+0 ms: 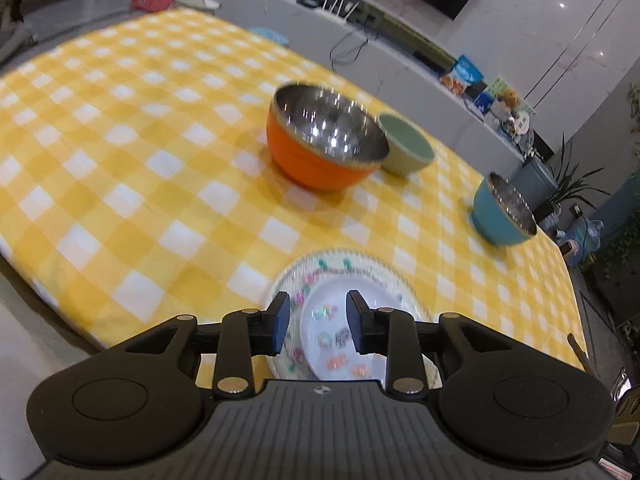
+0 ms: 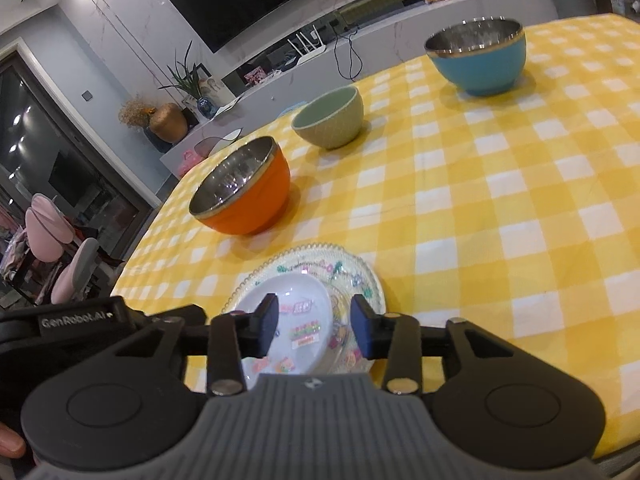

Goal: Organize plates and bowls
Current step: 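Open both grippers and lift them off the sticker plate, then move both grippers to the rim of the orange steel bowl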

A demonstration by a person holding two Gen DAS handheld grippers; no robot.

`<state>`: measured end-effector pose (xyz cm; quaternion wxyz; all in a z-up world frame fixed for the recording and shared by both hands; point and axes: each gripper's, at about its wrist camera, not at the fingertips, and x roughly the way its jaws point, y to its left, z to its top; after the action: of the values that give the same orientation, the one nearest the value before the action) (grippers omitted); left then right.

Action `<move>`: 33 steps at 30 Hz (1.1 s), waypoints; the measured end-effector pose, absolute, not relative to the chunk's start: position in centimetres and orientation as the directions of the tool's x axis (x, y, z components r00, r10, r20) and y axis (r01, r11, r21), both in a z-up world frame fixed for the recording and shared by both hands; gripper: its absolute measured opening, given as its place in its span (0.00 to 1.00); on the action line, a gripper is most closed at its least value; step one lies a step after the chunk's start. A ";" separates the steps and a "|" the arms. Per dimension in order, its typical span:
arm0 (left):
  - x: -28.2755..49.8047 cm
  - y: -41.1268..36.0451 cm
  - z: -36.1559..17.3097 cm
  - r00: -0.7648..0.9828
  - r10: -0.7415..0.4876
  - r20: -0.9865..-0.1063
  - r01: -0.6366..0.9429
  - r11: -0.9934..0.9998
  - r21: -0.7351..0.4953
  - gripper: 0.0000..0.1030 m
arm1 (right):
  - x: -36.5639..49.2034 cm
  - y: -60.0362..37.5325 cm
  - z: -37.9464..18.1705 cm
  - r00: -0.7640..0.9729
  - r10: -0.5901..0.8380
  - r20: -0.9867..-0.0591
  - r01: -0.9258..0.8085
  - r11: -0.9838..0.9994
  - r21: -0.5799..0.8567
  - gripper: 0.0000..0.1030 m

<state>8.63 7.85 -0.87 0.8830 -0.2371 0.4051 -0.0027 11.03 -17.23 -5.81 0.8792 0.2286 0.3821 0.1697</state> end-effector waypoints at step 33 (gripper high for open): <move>22.6 12.5 -0.7 0.666 -0.025 -0.745 -0.288 0.913 -0.288 0.43 | 26.5 -7.4 -4.0 0.628 0.358 -0.691 -0.065 0.909 0.412 0.36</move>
<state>22.58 12.48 -0.74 0.8917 -0.1950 0.4018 0.0738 26.51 -7.43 -4.04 0.8847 0.1768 0.4143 0.1197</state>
